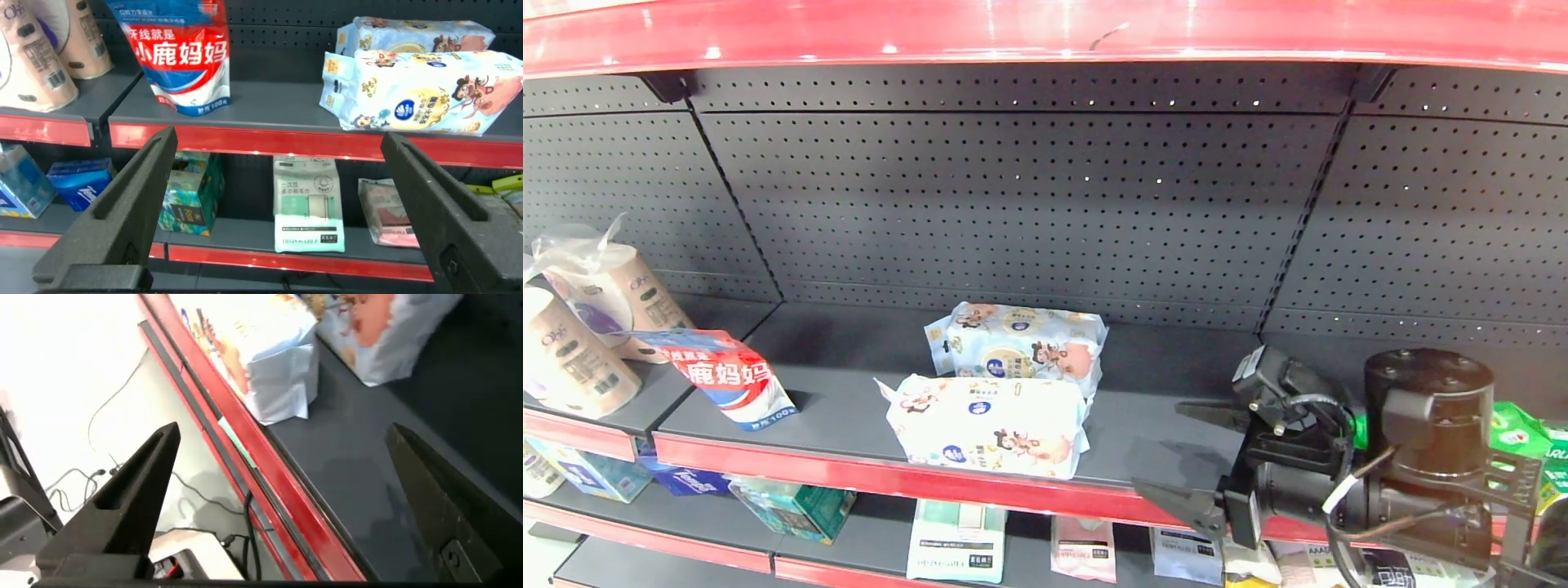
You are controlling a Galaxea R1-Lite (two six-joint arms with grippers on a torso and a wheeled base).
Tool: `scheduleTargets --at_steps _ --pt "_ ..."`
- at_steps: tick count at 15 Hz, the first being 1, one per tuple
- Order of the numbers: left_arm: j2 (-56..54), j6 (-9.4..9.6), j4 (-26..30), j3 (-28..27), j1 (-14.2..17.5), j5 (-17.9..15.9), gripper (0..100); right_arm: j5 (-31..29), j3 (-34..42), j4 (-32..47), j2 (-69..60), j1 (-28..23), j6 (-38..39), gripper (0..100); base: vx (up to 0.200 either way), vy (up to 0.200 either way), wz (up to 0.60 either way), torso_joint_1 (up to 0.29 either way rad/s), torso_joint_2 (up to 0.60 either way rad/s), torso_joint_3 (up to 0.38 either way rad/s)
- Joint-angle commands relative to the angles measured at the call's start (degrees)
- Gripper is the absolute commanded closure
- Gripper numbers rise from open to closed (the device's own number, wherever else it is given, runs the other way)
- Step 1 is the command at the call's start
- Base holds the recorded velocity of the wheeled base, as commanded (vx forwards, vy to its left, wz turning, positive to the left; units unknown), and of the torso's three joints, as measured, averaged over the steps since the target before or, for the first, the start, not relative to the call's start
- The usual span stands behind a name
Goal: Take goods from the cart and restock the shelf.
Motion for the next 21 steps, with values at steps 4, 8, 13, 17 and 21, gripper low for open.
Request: scheduleTargets --at_steps 4,8,13,17,21 --pt "0.07 -0.02 -0.01 0.01 0.01 0.01 0 -0.11 -4.05 -0.33 5.99 0.6 -0.87 0 0.0 0.0 0.0 0.0 0.0 0.0" --pt "0.07 -0.02 -0.01 0.01 0.01 0.01 0 -0.64 -5.81 -0.42 8.45 3.06 -1.05 0 0.0 0.0 0.0 0.0 0.0 0.0" --pt "0.07 -0.02 -0.01 0.01 0.01 0.01 0 -1.61 -7.21 -0.59 9.86 4.82 -1.22 0 0.0 0.0 0.0 0.0 0.0 0.0" --pt "0.07 -0.02 -0.01 0.01 0.01 0.01 0 -2.93 -12.13 -0.77 14.52 4.64 -2.98 0 0.0 0.0 0.0 0.0 0.0 0.0" --pt "0.07 -0.02 -0.01 0.01 0.01 0.01 0 -3.37 -13.72 -0.77 16.01 3.76 -2.98 0 0.0 0.0 0.0 0.0 0.0 0.0"
